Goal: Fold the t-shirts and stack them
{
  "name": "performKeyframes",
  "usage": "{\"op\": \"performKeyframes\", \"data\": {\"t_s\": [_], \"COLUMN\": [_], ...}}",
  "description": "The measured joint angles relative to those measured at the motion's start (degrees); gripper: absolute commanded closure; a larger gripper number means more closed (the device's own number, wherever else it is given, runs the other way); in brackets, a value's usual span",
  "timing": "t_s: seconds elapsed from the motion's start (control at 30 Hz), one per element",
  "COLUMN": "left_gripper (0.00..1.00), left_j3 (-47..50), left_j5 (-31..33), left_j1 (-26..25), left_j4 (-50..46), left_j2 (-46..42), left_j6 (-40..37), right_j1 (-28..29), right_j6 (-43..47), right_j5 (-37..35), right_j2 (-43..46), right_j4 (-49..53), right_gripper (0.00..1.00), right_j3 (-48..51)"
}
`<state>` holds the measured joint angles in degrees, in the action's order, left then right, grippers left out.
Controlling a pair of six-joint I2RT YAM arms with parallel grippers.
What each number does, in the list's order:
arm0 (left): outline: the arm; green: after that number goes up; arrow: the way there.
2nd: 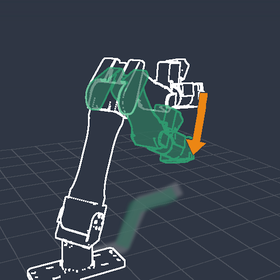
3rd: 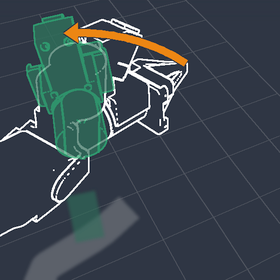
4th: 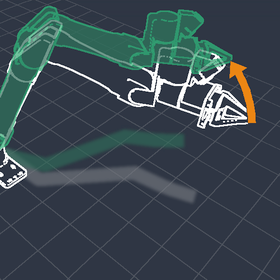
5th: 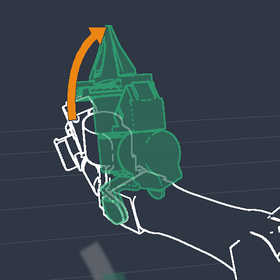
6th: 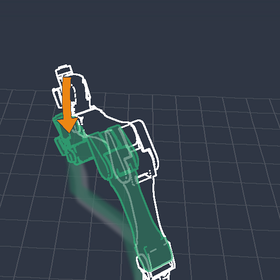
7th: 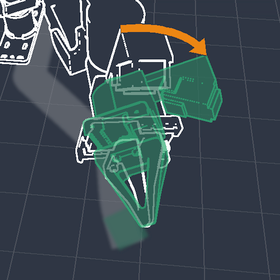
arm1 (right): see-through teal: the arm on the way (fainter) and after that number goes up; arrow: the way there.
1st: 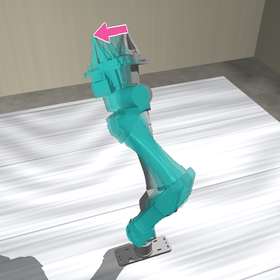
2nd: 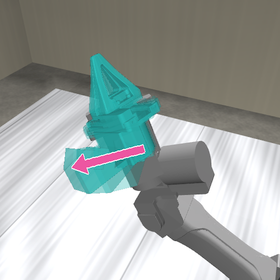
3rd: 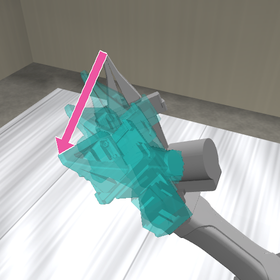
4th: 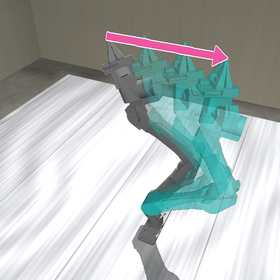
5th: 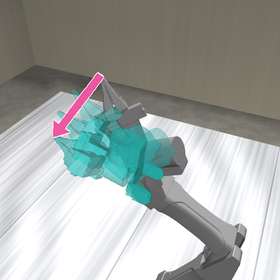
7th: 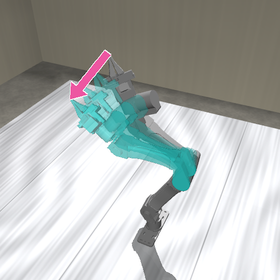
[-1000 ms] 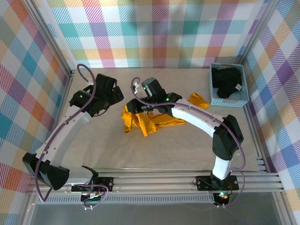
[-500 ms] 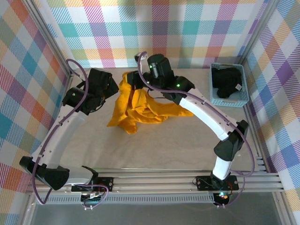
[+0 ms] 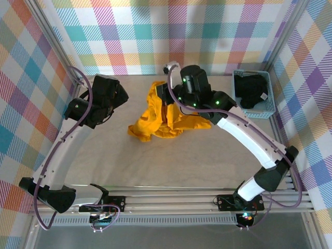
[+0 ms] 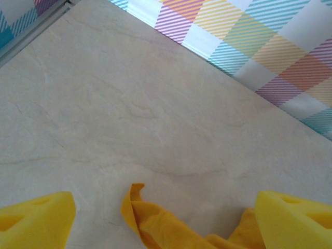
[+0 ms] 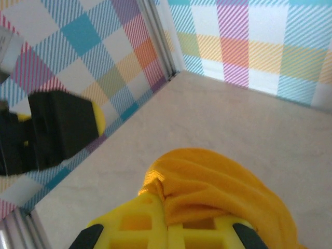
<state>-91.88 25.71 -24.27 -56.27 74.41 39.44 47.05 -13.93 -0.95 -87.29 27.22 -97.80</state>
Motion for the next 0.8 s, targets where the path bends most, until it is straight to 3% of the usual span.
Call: {"op": "performKeyframes", "data": {"t_s": [0.17,0.2,0.3,0.33,0.37,0.47,0.6,0.7,0.8], "left_gripper": [0.11,0.11,0.10,0.09,0.08,0.05,0.04,0.06,0.15], "left_j3": [3.0,4.2,8.7,10.5,11.9,16.5,22.9,26.0,26.5], "left_j5": [-2.9,-4.0,-8.3,-10.1,-11.5,-16.0,-21.6,-24.5,-26.2], "left_j1": [0.2,0.3,0.9,1.0,1.2,1.2,2.1,3.3,4.2], "left_j4": [0.0,0.0,-0.1,-0.1,-0.2,-0.2,1.8,4.7,8.7], "left_j2": [0.0,0.1,0.9,1.6,2.4,5.9,10.6,13.3,16.1], "left_j6": [0.3,0.5,2.3,3.1,3.8,6.5,9.9,12.1,13.2], "right_j1": [4.8,6.1,8.3,8.4,8.2,6.1,-4.9,-14.4,-20.5], "right_j6": [0.9,1.4,2.5,2.8,2.9,2.8,-1.1,-4.8,-7.5], "right_j5": [5.0,6.3,8.7,8.4,7.5,3.5,-1.2,-3.8,-5.3], "right_j2": [5.9,6.1,6.0,6.1,6.3,8.4,10.6,5.4,-4.6], "right_j4": [-1.2,-1.4,-1.2,-1.2,-1.2,-1.8,-3.2,-2.2,-1.1], "right_gripper": [0.99,0.88,0.40,0.29,0.25,0.26,0.31,0.34,0.36], "right_j3": [21.1,25.2,33.8,35.6,36.5,37.5,36.3,31.8,25.5]}}
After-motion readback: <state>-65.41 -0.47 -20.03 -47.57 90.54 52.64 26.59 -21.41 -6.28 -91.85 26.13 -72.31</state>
